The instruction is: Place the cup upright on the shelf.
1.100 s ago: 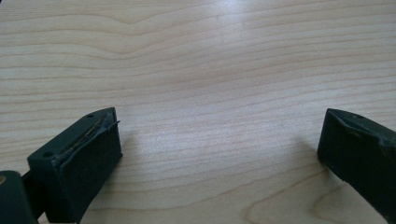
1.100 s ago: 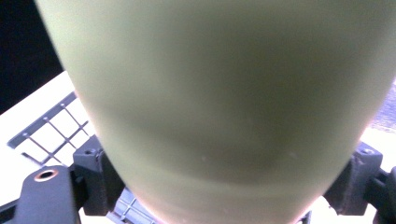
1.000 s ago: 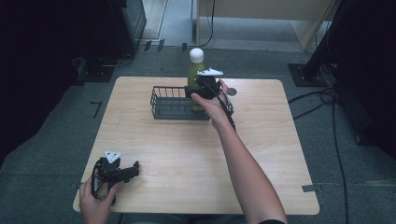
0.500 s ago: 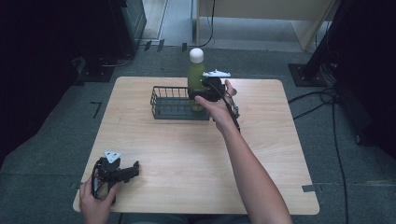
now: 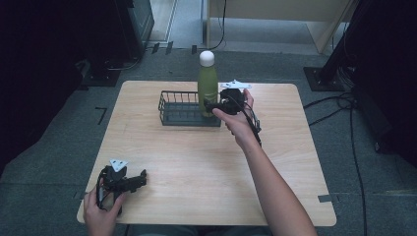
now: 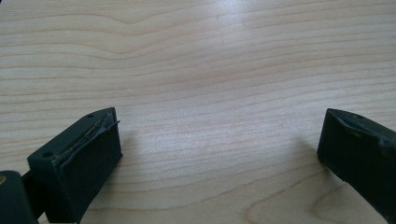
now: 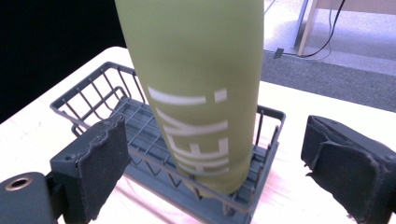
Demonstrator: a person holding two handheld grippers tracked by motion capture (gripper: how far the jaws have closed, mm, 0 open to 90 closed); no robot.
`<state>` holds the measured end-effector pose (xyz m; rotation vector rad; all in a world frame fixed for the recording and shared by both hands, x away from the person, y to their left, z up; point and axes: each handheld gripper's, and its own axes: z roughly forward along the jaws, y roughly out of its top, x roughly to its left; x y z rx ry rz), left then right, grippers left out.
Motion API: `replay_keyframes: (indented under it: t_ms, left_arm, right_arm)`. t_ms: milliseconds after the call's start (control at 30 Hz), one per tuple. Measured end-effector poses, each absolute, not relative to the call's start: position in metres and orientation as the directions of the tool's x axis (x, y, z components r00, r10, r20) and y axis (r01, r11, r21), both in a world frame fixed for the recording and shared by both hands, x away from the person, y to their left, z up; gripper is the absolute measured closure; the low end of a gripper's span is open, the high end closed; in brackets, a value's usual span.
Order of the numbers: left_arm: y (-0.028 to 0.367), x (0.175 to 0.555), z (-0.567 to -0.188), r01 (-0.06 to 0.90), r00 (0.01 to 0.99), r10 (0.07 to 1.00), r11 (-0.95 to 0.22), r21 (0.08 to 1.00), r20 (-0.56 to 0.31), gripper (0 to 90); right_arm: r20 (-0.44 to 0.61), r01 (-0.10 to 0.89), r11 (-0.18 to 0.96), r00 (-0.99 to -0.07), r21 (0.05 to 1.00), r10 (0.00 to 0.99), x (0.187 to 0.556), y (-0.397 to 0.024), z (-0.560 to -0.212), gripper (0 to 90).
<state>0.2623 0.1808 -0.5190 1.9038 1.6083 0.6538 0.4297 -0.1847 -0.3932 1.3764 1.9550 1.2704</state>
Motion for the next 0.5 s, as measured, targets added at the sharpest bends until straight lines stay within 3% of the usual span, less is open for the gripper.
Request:
replay_keyframes:
  t_ms: [500]
  left_arm:
    - [0.181, 0.262, -0.519, 0.715, 0.162, 0.987, -0.125, 0.688, 0.011, 0.0]
  right_arm:
    - [0.122, 0.488, 0.106, -0.412, 0.866, 0.903, 0.399, -0.207, -0.402, 7.7]
